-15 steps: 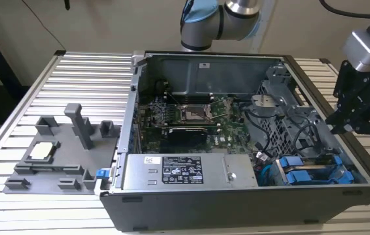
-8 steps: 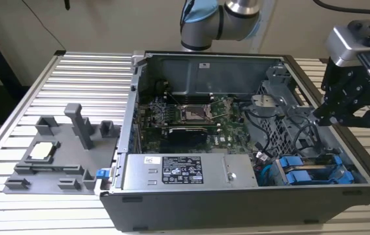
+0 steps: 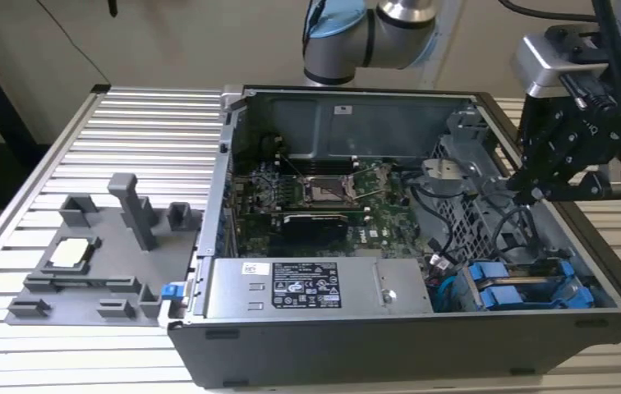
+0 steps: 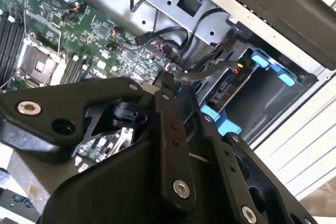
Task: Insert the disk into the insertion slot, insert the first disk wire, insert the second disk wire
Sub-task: 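Insert the first disk wire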
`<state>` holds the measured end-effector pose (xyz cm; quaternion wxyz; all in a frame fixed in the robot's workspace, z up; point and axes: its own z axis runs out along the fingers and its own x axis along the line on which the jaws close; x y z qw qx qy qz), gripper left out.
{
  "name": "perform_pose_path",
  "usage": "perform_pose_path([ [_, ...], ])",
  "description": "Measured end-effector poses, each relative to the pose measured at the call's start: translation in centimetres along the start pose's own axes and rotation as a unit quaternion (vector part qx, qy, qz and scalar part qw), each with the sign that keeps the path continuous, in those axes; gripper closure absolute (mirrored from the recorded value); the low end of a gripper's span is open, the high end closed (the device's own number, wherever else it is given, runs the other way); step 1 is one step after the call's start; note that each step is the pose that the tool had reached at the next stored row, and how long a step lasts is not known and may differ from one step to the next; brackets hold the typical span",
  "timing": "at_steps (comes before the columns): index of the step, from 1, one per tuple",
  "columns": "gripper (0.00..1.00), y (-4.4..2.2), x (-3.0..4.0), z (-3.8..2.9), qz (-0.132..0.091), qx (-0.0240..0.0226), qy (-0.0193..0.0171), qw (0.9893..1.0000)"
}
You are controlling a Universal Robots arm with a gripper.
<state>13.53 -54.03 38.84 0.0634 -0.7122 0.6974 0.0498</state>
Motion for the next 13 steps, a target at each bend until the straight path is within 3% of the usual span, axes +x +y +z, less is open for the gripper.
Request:
perform_pose_path([
  [2, 0.73, 0.27, -0.34, 0.08, -0.002, -0.0009, 0.0064, 1.0000],
  [4, 0.73, 0.82, -0.85, 0.19, -0.002, -0.0010, 0.0084, 1.0000],
  [13, 0.73, 2.91, -1.17, 0.33, -0.007, -0.0017, 0.0084, 0.9999],
])
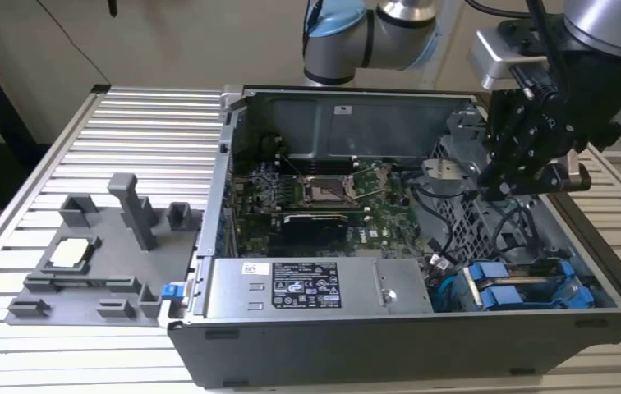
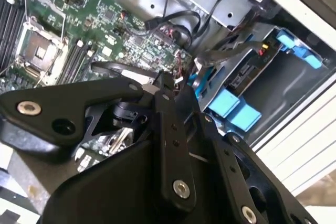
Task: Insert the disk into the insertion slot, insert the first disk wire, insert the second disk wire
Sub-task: 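Insert the first disk wire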
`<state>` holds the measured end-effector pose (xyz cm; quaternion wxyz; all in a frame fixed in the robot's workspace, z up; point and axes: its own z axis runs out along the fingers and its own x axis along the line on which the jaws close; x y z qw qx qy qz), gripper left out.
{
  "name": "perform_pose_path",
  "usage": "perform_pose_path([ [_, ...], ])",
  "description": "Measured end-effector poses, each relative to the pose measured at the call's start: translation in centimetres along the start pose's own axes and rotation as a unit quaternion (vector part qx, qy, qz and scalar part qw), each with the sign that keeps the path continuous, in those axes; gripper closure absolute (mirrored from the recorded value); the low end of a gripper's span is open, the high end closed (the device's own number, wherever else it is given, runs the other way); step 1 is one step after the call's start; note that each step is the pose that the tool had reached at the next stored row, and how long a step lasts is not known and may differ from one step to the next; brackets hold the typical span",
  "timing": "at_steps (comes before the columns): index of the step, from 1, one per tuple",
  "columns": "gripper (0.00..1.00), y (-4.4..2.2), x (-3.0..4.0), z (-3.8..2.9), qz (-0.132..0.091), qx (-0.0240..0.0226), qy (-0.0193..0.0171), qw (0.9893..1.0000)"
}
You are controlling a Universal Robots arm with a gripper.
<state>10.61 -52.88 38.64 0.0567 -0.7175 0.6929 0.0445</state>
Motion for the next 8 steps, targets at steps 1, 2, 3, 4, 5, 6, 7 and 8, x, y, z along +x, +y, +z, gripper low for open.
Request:
perform_pose_path([
  [1, 0.73, 0.24, -0.01, 0.02, -0.002, -0.0002, 0.0000, 1.0000],
  [2, 0.73, 0.34, 0.00, 0.05, -0.004, -0.0006, -0.0001, 1.0000],
  [3, 0.73, 0.38, 0.00, 0.08, -0.008, -0.0012, 0.0002, 1.0000],
  [4, 0.73, 0.43, 0.01, 0.13, -0.012, -0.0018, 0.0005, 0.9999],
  [5, 0.73, 0.52, 0.01, 0.22, -0.016, -0.0024, 0.0006, 0.9999],
  [6, 0.73, 0.63, 0.02, 0.31, -0.020, -0.0029, 0.0006, 0.9998],
  [7, 0.73, 0.74, 0.03, 0.39, -0.024, -0.0034, 0.0006, 0.9997],
  [8, 0.73, 0.85, 0.03, 0.44, -0.026, -0.0038, 0.0004, 0.9996],
])
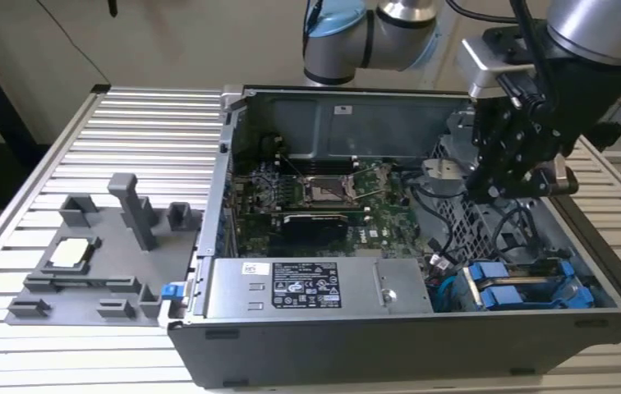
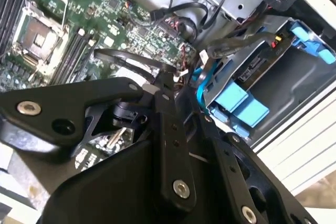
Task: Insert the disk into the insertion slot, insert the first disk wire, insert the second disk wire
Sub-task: 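Insert the first disk wire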
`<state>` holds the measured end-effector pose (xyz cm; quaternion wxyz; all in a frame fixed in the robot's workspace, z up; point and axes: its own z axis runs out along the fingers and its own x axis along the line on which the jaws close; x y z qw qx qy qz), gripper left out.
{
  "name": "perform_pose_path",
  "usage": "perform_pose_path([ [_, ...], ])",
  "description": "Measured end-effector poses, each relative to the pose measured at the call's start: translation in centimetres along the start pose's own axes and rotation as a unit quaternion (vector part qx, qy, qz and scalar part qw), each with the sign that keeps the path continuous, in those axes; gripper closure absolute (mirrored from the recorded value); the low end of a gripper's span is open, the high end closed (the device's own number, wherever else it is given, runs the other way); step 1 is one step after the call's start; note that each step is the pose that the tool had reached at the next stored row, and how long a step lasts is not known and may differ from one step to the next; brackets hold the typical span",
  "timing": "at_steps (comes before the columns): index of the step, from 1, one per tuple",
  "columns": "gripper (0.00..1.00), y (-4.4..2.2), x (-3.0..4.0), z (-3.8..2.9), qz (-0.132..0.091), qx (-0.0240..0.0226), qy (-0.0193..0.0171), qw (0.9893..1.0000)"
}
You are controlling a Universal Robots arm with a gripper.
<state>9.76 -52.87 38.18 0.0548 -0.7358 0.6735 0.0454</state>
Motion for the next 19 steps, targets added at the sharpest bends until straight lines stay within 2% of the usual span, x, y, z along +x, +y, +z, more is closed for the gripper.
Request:
perform_pose_path([
  [7, 0.73, 0.64, -0.02, 0.25, -0.003, -0.0004, -0.0002, 1.0000],
  [14, 0.73, 1.17, -0.04, 0.38, 0.002, 0.0007, -0.0021, 1.0000],
  [19, 0.73, 1.21, -0.03, 0.50, 0.011, 0.0054, -0.0095, 0.9999],
])
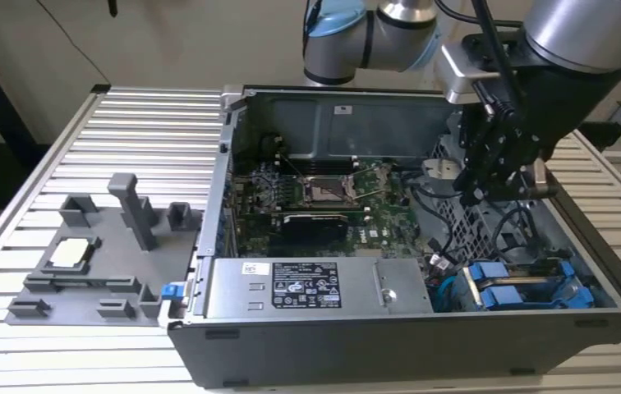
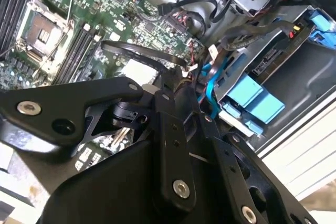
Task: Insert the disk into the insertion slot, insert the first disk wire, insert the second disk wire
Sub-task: 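Insert the first disk wire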
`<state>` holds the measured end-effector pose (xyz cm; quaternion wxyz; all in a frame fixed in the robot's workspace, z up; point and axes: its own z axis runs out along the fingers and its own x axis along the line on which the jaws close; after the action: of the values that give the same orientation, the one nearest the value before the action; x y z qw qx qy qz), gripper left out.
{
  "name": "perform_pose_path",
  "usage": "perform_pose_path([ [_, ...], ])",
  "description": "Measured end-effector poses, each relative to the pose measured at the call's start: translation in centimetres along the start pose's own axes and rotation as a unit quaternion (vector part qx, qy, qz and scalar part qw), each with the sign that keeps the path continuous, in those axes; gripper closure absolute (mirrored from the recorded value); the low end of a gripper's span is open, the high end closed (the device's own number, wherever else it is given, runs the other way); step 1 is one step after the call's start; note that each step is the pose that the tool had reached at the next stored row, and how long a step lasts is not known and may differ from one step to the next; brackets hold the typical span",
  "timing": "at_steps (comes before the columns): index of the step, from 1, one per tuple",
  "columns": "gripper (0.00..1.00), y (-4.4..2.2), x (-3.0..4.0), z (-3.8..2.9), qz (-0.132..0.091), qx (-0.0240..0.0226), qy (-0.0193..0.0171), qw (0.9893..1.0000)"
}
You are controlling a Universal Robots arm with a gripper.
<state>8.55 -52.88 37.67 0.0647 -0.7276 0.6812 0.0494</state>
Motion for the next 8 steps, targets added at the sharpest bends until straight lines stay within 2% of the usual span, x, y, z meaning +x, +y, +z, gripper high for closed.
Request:
perform_pose_path([
  [8, 0.73, 0.00, 0.01, 0.04, 0.001, 0.0012, -0.0005, 1.0000],
])
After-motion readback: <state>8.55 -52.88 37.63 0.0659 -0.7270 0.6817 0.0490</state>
